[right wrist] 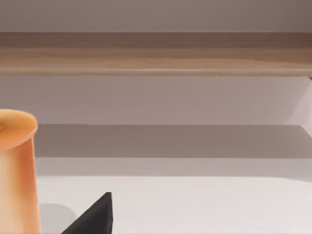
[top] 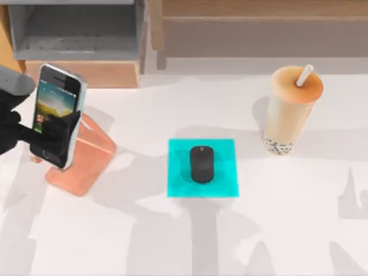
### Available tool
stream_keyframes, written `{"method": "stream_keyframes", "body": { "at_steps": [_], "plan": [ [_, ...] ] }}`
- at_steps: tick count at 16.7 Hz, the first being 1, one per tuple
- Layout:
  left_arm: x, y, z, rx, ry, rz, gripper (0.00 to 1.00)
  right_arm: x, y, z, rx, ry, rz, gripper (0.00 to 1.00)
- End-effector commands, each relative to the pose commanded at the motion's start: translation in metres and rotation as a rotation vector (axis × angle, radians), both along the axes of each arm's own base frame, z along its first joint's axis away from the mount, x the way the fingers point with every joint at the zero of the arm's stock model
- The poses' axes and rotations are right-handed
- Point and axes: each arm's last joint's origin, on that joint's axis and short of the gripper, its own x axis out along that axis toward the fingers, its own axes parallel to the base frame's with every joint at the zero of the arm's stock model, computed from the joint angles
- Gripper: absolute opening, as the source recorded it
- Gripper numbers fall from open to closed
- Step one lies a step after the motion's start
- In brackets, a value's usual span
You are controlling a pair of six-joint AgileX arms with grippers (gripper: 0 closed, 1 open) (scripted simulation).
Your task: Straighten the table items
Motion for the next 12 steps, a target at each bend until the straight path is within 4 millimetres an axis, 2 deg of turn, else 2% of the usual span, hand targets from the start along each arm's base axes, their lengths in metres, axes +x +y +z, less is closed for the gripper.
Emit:
{"method": "stream_keyframes", "body": {
  "at_steps": [12],
  "plan": [
    [-0.027,0.001,0.001,0.0,-0.005,0.002,1.0,0.0,0.0,0.0,0.0,0.0,0.0,1.0]
  ]
}}
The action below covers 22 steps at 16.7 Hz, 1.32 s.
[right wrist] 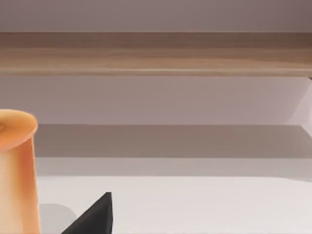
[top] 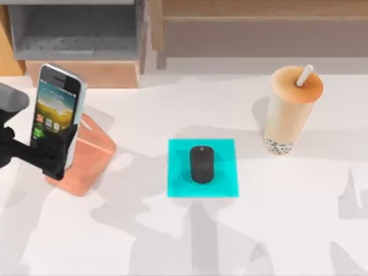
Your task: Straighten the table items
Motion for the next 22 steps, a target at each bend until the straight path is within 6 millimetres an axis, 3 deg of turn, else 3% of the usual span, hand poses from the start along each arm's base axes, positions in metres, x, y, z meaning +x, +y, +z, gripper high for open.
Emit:
{"method": "stream_keyframes", "body": {
  "at_steps": [9,15,22],
  "plan": [
    [-0.011,0.001,0.002,-0.001,-0.027,0.024,1.0,0.0,0.0,0.0,0.0,0.0,0.0,1.0],
    [-0.052,0.008,0.001,-0.013,-0.155,0.173,1.0,0.0,0.0,0.0,0.0,0.0,0.0,1.0],
    [-0.095,0.017,-0.023,-0.072,-0.367,0.403,1.0,0.0,0.0,0.0,0.0,0.0,0.0,1.0]
  ]
}}
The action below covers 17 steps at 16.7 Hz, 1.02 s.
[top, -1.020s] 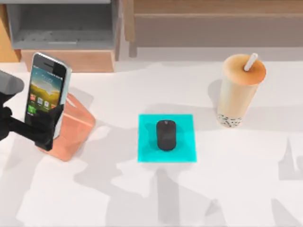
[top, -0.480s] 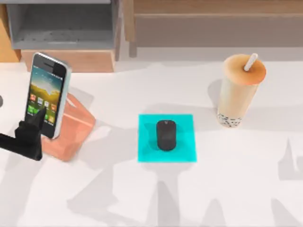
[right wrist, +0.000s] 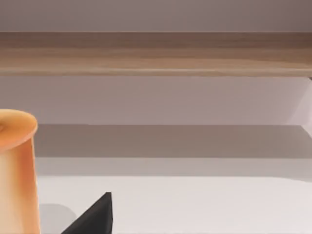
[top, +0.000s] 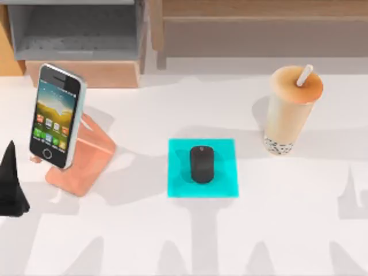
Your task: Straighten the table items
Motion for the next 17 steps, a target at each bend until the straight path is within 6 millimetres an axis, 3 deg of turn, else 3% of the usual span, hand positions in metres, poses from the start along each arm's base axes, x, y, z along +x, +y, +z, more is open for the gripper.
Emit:
{"method": "stream_keyframes", "body": {
  "at_steps": [5,12,17],
  "plan": [
    [-0.007,0.003,-0.014,-0.031,-0.063,0.079,1.0,0.0,0.0,0.0,0.0,0.0,0.0,1.0],
    [-0.007,0.003,-0.014,-0.031,-0.063,0.079,1.0,0.002,0.001,0.001,0.0,0.003,0.009,1.0],
    [-0.007,0.003,-0.014,-0.031,-0.063,0.079,1.0,0.016,0.013,0.005,-0.008,0.045,0.056,1.0]
  ]
}}
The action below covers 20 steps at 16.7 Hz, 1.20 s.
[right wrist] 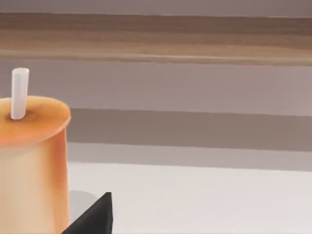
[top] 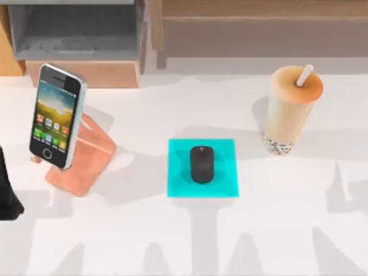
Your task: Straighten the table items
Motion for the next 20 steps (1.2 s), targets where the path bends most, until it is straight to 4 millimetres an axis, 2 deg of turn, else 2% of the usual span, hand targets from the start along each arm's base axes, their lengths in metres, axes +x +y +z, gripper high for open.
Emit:
{"method": "stream_keyframes", "body": {
  "at_steps": [4,8,16,20],
  "plan": [
    [0.0,0.0,0.0,0.0,0.0,0.0,1.0,0.022,0.019,0.0,-0.021,0.057,0.04,1.0],
    [0.0,0.0,0.0,0.0,0.0,0.0,1.0,0.049,0.048,-0.009,-0.055,0.106,0.068,1.0],
    [0.0,0.0,0.0,0.0,0.0,0.0,1.0,0.093,0.119,-0.057,-0.091,0.097,0.05,1.0],
    [0.0,0.0,0.0,0.0,0.0,0.0,1.0,0.109,0.142,-0.078,-0.054,0.027,-0.013,1.0]
  ]
}}
